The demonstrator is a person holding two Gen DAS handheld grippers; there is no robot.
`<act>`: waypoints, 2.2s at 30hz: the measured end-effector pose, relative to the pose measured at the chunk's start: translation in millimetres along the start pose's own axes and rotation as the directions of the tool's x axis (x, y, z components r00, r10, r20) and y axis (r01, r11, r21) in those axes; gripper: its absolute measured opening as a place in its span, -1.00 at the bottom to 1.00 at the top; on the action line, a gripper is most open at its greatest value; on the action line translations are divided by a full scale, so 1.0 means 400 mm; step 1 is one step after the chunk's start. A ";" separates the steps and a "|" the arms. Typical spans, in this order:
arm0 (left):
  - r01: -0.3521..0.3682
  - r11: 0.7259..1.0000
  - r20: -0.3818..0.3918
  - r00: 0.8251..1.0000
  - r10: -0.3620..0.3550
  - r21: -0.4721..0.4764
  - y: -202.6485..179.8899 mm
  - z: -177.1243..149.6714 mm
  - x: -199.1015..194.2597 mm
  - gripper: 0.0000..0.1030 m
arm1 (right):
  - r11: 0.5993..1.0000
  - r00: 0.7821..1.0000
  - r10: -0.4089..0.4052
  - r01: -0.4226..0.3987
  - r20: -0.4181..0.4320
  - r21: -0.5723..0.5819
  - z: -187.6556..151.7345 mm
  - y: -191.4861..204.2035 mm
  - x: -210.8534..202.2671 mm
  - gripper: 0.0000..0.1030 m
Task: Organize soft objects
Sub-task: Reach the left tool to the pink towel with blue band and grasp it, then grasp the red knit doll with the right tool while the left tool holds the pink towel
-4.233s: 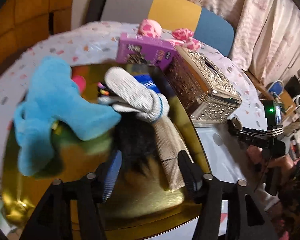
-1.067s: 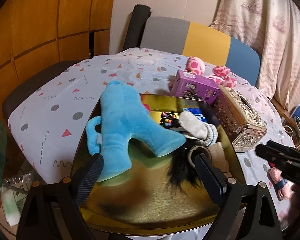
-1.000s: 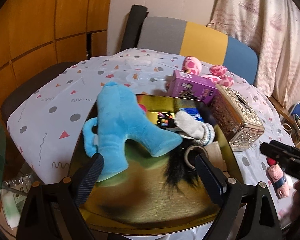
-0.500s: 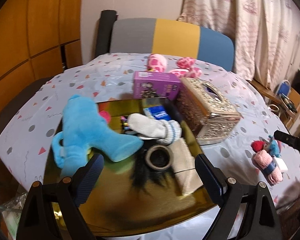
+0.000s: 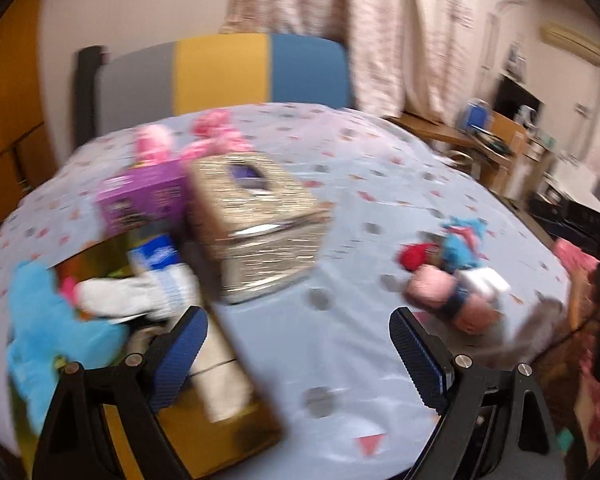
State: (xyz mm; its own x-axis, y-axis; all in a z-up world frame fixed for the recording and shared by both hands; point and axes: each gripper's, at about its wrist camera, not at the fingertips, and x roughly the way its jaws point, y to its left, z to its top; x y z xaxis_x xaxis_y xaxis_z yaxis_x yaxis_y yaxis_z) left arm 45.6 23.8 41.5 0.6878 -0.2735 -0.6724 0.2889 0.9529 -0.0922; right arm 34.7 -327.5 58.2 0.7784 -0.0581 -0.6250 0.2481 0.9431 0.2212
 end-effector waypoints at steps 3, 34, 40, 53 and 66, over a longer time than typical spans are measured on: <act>0.103 0.994 -0.060 0.993 -0.101 0.030 -0.070 0.018 0.045 0.55 | 0.999 1.000 -0.029 0.029 0.004 0.041 -0.001 -0.050 -0.016 0.35; 0.312 0.947 -0.380 0.869 -0.317 -0.076 -0.382 0.020 0.412 -0.09 | 0.996 0.996 0.027 -0.020 -0.087 0.082 -0.076 -0.124 0.024 0.35; 0.331 0.938 -0.402 0.849 -0.342 -0.099 -0.252 -0.018 0.361 -0.08 | 0.994 0.990 0.058 -0.046 -0.128 0.102 -0.070 -0.102 0.043 0.35; 0.284 0.951 -0.343 0.887 -0.309 -0.123 -0.173 -0.061 0.338 0.04 | 0.949 0.929 0.227 -0.143 -0.292 0.282 -0.030 -0.029 0.212 0.35; 0.286 0.947 -0.319 0.892 -0.320 -0.149 -0.168 -0.065 0.344 0.07 | 0.884 0.907 0.363 -0.264 -0.212 0.384 0.073 -0.021 0.373 0.39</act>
State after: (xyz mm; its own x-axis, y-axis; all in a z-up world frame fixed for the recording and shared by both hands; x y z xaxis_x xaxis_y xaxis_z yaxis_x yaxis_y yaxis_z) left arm 103.5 -74.5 -63.9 0.3092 -0.5070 -0.8046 0.3712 0.8433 -0.3887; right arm 165.5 -353.8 -15.2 0.6743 0.3592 -0.6452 0.2352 0.7238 0.6487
